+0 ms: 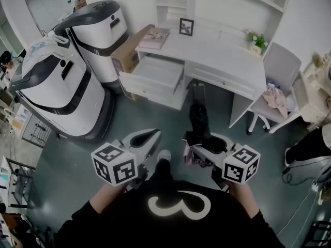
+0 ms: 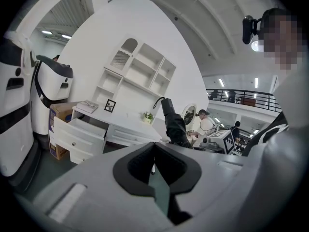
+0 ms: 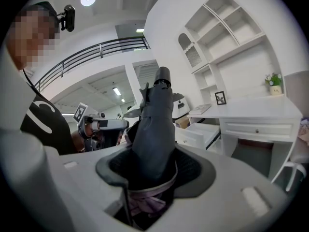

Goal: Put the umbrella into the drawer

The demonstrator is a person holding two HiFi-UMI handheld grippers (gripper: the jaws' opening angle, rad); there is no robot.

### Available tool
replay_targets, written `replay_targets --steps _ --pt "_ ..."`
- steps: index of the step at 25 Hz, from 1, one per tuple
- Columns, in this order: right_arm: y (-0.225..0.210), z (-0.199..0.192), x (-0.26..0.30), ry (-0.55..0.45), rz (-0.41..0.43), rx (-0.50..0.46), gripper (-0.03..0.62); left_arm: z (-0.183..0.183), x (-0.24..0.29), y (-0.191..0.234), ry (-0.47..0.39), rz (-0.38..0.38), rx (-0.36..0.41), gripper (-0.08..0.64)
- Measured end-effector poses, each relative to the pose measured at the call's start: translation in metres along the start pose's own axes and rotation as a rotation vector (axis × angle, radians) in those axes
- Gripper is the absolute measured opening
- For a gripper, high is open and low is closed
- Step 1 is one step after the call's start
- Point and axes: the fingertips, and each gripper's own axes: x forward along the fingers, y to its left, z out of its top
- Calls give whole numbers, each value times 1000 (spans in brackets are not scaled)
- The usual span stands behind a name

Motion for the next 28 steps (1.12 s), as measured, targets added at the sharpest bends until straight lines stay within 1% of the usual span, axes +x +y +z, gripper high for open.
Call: replay_targets --steps 7,16,19,24,28 --pt "-70 29 82 52 -18 64 227 23 61 98 76 6 -76 8" --pt "-162 86 217 148 -24 113 226 85 136 248 117 25 -143 8" --pt "-177 93 239 168 -25 113 227 89 148 277 129 39 -144 8" --pt "-208 111 285 201 -40 99 226 104 173 330 138 37 -163 8" --pt "-220 113 301 237 -59 60 227 109 179 343 134 37 -165 8"
